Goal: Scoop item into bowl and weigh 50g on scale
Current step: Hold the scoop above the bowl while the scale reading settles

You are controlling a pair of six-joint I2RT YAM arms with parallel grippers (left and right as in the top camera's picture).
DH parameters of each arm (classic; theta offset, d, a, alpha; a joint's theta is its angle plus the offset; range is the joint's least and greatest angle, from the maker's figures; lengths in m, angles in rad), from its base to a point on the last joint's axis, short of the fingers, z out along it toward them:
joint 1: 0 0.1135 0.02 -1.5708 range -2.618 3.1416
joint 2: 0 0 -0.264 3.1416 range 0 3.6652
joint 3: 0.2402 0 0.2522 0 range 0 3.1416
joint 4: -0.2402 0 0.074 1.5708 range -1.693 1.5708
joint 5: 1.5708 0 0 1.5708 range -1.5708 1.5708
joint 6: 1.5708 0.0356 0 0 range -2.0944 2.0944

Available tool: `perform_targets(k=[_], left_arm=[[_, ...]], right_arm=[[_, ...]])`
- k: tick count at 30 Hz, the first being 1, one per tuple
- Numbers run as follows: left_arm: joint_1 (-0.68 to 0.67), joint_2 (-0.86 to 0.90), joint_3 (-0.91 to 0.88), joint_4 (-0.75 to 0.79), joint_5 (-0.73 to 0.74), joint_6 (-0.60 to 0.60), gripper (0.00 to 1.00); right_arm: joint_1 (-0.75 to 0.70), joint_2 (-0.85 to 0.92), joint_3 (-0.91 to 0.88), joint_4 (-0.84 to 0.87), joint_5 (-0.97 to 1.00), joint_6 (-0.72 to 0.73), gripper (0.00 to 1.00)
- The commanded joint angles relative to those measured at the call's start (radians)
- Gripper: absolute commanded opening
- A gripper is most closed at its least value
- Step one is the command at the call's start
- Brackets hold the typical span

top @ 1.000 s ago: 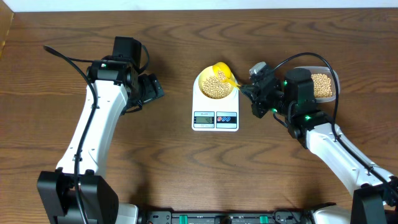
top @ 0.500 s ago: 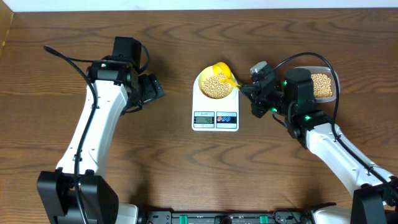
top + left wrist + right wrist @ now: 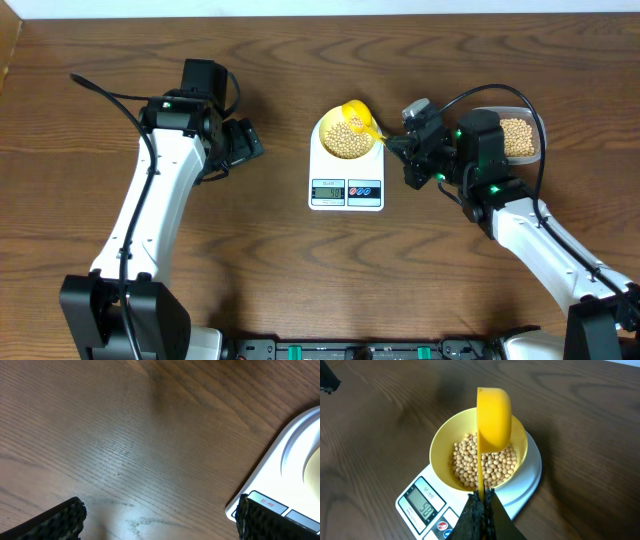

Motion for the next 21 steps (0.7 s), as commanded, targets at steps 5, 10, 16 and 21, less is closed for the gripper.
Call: perform_targets(k=[5,10,16,21], left_arm=[[0.003,0.002,0.007,-0.002,-0.012,-0.009,0.98],[0.003,0.002,0.007,-0.002,-0.012,-0.009,0.98],[0.003,0.002,0.007,-0.002,-0.012,-0.009,0.98],[0.003,0.002,0.007,-0.002,-0.012,-0.009,0.98]], right_arm=[[0.007,-0.001,0.005,0.003,-0.007,-0.004,0.01],[0.007,-0.001,0.005,0.003,-0.007,-0.011,0.01],[0.007,-0.001,0.005,0.003,-0.007,-0.011,0.01],[0.006,-0.001,0.005,0.004,-0.008,0.036,0.01]])
